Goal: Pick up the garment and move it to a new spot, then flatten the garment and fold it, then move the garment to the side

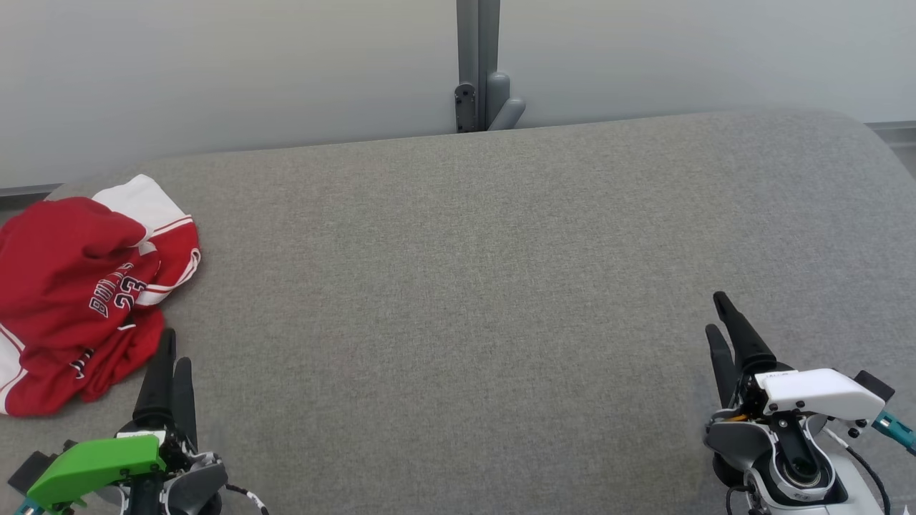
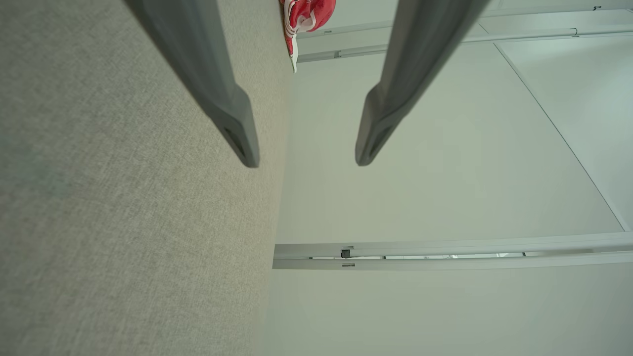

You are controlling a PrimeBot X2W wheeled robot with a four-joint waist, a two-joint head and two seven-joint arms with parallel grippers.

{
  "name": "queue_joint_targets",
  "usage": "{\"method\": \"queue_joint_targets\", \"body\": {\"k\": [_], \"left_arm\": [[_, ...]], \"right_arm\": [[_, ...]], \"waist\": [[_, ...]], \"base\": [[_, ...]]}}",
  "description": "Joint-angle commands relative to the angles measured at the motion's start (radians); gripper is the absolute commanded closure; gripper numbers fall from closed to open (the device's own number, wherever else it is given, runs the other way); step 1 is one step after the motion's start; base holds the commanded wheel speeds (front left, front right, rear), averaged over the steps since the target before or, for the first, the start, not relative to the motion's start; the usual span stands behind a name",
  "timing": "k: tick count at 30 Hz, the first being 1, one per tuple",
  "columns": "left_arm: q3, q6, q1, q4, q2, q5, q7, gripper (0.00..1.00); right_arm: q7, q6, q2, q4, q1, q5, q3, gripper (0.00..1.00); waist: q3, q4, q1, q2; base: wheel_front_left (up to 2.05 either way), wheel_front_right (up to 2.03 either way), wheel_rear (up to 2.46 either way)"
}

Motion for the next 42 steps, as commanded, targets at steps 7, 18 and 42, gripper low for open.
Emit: {"method": "queue_joint_targets", "body": {"k": [7, 18, 42], "left_arm": [[-0.036, 0.0, -0.063, -0.04, 0.024, 0.078, -0.043, 0.0], [-0.059, 0.0, -0.088, -0.133, 0.033, 0.39, -0.093, 0.0], [-0.171, 0.012, -0.065, -0.16, 0.081, 0.835, -0.181, 0.0]], "right_arm": [[-0.035, 0.0, -0.017, -0.053, -0.04, -0.116, -0.009, 0.0], [-0.078, 0.0, -0.046, -0.141, -0.051, -0.419, 0.013, 0.0], [-0.156, 0.001, -0.079, -0.211, -0.023, -0.889, 0.057, 0.0]], "waist": [[0.003, 0.0, 0.0, 0.0], [0.008, -0.001, 0.0, 0.0], [0.002, -0.005, 0.0, 0.0]], "base": [[0.0, 0.0, 0.0], [0.0, 0.0, 0.0], [0.0, 0.0, 0.0]]}}
